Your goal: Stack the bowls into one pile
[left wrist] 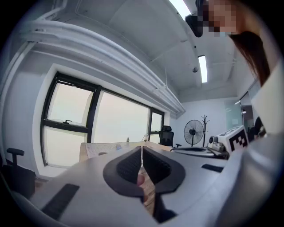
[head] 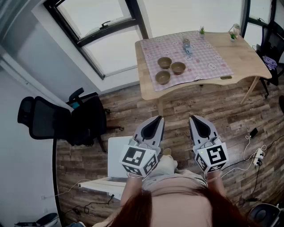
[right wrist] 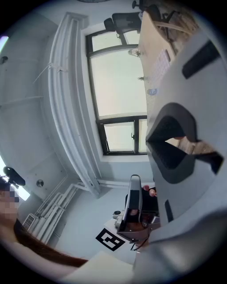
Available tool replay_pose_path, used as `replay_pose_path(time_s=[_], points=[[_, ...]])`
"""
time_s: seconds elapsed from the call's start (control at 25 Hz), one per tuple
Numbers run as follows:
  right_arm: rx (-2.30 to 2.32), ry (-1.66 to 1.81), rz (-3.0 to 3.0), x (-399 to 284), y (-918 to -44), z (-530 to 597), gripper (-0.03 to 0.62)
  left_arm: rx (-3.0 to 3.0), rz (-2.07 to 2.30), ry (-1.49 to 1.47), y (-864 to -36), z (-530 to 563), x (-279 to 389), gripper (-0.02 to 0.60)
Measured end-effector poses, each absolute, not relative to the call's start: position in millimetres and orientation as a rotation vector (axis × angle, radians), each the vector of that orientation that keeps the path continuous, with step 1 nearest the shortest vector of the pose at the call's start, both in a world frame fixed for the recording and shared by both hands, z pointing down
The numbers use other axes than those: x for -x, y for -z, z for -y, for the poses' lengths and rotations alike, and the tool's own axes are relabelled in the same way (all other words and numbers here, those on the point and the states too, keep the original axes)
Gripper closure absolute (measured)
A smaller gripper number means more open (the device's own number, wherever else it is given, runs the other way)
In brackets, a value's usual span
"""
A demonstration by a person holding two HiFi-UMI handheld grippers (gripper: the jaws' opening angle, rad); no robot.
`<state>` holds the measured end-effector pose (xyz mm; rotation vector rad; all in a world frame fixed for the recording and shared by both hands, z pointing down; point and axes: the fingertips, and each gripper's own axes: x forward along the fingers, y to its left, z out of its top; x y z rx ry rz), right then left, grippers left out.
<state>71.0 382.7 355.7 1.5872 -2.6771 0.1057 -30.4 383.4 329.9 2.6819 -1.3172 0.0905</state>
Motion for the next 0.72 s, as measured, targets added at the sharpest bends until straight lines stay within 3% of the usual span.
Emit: replay_pose_path(time_s=[0.72], points=[[-1.573,-0.133,2.642,-75,-364,-331,0.594,-2.678,1.292,-0.105,-331,-337,22,0.569]])
